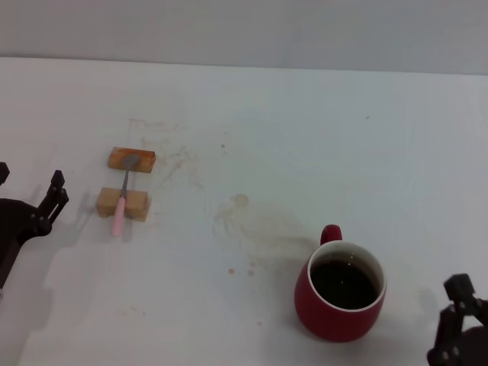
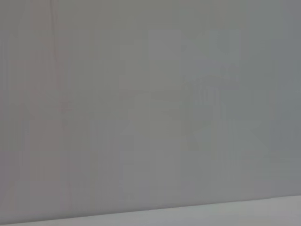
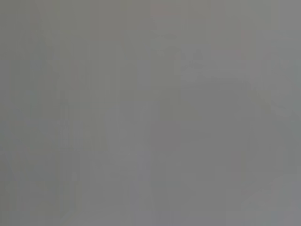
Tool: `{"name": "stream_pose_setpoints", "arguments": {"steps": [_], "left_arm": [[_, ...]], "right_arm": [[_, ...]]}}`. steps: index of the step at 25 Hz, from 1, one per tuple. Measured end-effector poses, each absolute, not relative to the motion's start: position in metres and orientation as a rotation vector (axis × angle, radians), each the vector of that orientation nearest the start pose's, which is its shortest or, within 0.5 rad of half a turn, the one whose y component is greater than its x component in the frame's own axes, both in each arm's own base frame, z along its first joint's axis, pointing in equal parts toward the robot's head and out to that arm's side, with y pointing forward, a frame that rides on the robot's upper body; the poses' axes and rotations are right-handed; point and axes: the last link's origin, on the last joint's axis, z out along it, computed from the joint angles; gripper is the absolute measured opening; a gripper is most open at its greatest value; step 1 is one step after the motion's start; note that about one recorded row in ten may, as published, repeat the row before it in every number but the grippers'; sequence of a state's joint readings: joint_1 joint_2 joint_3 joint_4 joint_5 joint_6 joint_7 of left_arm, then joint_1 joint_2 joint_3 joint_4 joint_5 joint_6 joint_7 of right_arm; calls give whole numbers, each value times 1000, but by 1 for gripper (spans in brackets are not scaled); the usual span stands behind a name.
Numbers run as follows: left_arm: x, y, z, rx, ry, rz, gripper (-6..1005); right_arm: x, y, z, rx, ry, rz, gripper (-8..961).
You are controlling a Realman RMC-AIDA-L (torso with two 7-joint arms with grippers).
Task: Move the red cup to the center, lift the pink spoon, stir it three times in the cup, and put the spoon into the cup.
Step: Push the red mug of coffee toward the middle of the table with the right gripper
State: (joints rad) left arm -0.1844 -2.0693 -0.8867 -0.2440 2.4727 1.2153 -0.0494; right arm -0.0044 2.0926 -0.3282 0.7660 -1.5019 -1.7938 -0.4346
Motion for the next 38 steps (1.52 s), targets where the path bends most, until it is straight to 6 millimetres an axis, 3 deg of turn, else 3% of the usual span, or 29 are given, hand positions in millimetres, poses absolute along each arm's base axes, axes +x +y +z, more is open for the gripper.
{"name": "stream_pose_setpoints", "arguments": {"steps": [5, 19, 38], "left_arm": [[-366, 253, -25, -1649, -525, -555, 843], [-365, 257, -24, -1651, -516, -557, 843], [-364, 262, -25, -1662, -513, -548, 843]], "right_arm": [[264, 83, -91, -1569, 614, 748, 1], [261, 59, -119, -1707, 796, 679, 1], [251, 76, -128, -1802, 769, 735, 0]]}}
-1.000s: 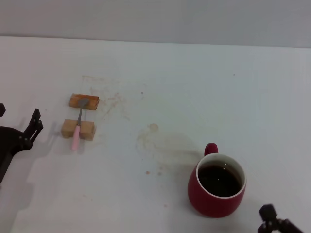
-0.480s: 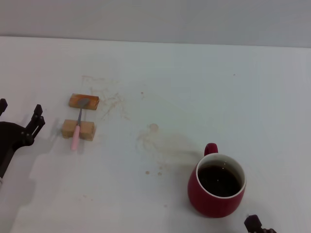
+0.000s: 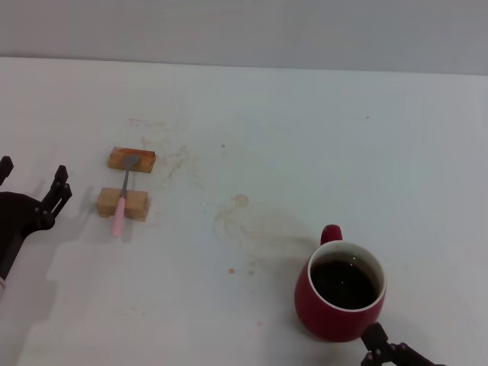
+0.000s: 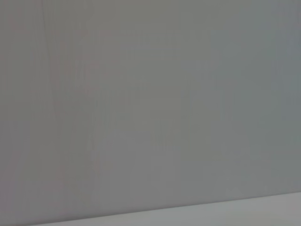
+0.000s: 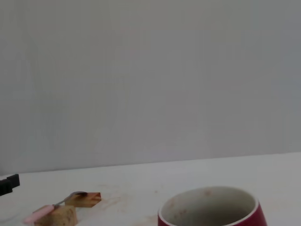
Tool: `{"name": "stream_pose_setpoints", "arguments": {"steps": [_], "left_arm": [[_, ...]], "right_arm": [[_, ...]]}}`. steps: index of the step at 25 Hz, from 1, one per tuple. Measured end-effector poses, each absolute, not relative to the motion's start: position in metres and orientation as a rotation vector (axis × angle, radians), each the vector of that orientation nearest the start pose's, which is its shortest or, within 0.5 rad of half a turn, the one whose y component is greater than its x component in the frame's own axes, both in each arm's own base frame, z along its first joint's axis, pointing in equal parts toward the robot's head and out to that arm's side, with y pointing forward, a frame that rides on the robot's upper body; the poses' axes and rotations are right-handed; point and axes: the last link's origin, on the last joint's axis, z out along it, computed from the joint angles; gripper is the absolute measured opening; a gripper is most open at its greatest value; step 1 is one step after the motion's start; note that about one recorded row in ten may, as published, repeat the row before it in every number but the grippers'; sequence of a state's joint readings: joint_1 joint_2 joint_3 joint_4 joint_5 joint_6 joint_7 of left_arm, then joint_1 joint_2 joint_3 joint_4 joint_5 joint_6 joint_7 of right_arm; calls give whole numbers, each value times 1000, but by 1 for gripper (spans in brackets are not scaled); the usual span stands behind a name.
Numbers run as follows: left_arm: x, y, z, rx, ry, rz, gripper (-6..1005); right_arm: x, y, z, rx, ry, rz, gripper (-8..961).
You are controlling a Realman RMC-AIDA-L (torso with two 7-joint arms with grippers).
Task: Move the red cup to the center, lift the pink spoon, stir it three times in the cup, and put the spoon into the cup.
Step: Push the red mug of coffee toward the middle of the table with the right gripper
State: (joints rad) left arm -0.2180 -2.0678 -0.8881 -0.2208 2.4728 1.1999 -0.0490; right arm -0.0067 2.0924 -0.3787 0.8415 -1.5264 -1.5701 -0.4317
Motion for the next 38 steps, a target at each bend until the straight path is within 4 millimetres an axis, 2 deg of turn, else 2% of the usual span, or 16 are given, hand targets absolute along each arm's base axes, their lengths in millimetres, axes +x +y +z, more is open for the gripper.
{"name": "stream_pose_setpoints", "arguments": {"steps": [18, 38], "left_arm": [[-370, 254, -23, -1654, -525, -533, 843], [-371, 252, -23, -1653, -528, -530, 843]], "right_arm": [[247, 91, -128, -1821, 722, 767, -1], [260, 110, -125, -1831, 656, 725, -1]]}}
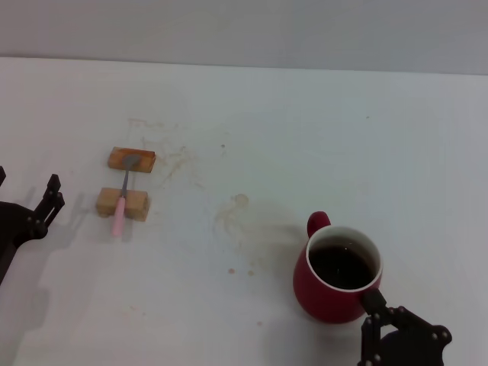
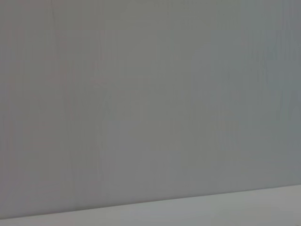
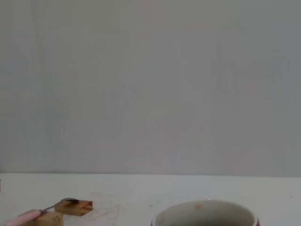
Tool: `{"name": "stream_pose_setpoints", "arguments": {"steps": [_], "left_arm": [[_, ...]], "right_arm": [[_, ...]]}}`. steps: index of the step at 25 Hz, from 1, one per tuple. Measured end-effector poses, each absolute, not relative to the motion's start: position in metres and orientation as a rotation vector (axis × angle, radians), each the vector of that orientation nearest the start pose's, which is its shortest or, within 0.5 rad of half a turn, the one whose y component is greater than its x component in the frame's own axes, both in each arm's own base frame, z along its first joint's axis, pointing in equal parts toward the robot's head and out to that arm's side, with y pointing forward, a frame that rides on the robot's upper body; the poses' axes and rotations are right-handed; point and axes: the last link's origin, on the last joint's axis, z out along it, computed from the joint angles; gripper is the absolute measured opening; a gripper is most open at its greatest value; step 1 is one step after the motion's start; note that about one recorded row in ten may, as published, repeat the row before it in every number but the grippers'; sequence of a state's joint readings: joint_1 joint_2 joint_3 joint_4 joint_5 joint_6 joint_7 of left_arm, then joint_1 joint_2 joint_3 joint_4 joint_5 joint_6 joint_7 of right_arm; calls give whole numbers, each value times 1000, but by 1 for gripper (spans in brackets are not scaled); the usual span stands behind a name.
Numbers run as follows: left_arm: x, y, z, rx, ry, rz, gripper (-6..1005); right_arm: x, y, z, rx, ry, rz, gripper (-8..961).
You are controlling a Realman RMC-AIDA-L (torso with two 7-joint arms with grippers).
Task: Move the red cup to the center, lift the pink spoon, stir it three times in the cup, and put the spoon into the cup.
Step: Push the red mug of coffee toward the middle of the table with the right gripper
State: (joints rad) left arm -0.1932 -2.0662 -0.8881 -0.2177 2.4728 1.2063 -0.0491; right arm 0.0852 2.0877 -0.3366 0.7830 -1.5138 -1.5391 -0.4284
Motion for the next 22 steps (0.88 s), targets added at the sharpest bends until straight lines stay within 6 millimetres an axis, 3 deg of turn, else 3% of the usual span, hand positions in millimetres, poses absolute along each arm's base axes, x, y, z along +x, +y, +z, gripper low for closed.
{"name": "stream_pose_setpoints", "arguments": {"steps": [22], "left_arm": [[-373, 250, -23, -1652, -532, -519, 843]], "right_arm": [[265, 153, -121, -1863, 567, 749, 0]]}}
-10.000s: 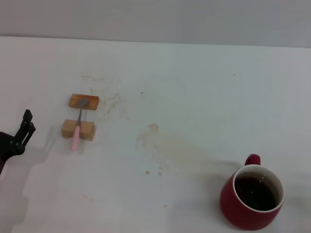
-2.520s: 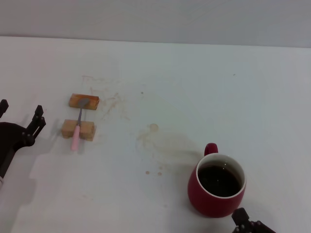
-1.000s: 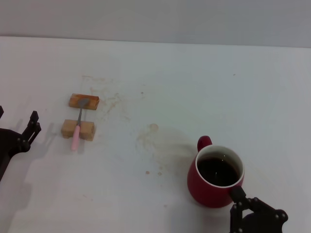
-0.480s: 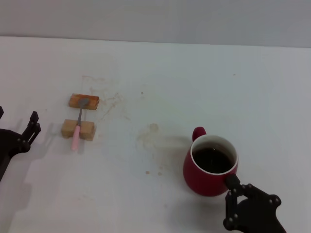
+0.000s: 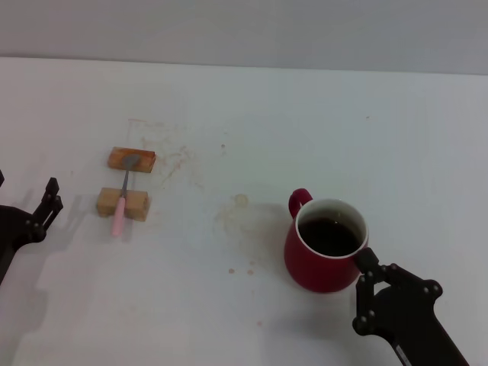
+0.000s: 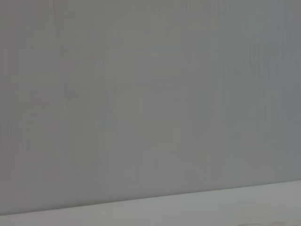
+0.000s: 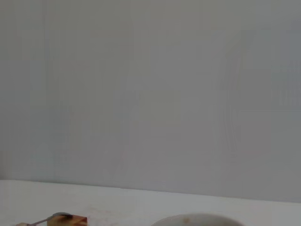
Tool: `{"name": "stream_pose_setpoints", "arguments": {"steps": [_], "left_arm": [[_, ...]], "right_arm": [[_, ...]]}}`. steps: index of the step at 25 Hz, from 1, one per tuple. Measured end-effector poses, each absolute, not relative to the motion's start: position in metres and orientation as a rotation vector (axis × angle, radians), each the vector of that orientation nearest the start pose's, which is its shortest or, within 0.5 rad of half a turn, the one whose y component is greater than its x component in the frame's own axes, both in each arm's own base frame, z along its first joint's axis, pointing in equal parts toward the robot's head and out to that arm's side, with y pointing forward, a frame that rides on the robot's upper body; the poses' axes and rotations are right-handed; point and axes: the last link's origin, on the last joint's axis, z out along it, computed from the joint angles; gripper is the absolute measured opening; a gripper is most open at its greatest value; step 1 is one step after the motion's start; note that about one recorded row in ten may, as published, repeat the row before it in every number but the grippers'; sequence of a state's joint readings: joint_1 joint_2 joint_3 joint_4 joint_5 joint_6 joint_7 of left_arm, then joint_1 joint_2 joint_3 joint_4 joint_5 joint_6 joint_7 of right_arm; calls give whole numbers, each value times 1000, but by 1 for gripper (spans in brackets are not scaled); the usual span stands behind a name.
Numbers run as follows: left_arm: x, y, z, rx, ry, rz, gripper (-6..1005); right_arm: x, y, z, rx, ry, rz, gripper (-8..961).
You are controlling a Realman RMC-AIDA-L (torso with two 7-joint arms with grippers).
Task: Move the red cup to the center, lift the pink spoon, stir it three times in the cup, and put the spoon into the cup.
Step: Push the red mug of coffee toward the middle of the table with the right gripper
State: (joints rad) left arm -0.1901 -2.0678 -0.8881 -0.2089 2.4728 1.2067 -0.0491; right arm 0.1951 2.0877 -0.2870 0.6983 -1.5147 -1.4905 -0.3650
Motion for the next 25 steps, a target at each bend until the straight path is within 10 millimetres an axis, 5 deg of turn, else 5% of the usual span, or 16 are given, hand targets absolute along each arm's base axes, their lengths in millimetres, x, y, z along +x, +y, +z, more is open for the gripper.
{"name": "stream_pose_setpoints", "arguments": {"steps": [17, 25], "left_arm": [[-373, 251, -24, -1657, -532, -518, 843], [-372, 253, -24, -1657, -530, -520, 843]], "right_arm": [[269, 134, -125, -1843, 648, 722, 1], [275, 141, -124, -1817, 668, 689, 1]]}}
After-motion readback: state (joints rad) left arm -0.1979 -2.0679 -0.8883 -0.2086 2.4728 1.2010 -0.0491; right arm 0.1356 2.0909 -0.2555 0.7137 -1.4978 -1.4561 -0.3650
